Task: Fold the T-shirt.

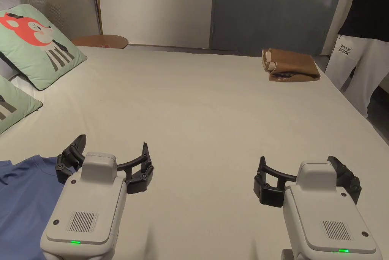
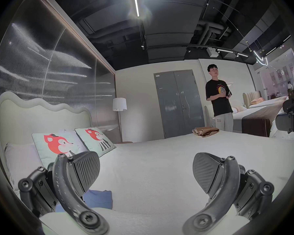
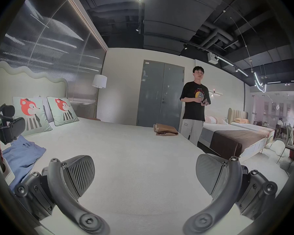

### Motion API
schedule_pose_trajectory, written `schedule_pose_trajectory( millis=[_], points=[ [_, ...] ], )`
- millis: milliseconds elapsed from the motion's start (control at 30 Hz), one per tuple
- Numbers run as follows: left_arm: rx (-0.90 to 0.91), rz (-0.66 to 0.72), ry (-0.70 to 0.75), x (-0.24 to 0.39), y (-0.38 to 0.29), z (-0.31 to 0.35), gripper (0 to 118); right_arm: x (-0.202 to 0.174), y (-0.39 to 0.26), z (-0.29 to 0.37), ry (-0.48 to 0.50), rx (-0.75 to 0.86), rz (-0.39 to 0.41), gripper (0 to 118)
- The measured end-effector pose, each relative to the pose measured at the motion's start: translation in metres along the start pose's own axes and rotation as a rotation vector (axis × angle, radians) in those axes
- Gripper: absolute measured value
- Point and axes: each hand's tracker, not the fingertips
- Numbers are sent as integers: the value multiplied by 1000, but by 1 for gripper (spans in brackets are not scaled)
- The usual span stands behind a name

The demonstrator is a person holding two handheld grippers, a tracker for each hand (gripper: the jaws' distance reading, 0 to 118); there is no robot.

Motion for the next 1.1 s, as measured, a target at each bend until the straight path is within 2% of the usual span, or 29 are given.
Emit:
schedule_pose_trajectory(
  millis=[167, 200, 233, 267, 300, 333, 367, 467, 733, 867, 1100],
  points=[
    [-10, 5, 23, 1, 2, 0, 107, 0, 0, 0, -9, -16, 1, 118],
    [-9, 13, 23, 1, 3, 0, 104, -1, 1, 0, -17, -15, 2, 115],
    [-7, 24, 17, 1, 3, 1, 92, -1, 1, 1, -13, -13, 0, 105],
    [-10, 29, 15, 1, 4, 1, 55, -1, 1, 2, -12, -12, 1, 76],
    [-18, 26, 27, 2, 4, 0, 14, -2, 2, 1, -18, -19, 8, 41],
    [-37, 18, 37, 2, 4, -3, 1, -3, 2, -1, -24, -31, 26, 9],
    [-38, 29, 29, 1, 4, -3, 0, -3, 1, -1, -25, -31, 26, 1],
    [-46, 59, 27, 0, 1, -1, 0, 0, 2, -1, -12, -40, 8, 1],
    [-56, 33, 48, -18, -4, 5, 0, -7, 2, -5, 22, -49, -18, 1],
    [-63, 14, 122, -49, -3, 16, 0, -37, 7, -18, 101, -39, -22, 1],
    [-99, -11, 344, -138, -5, 57, 0, -133, 21, -33, 332, 8, -16, 1]
  ],
)
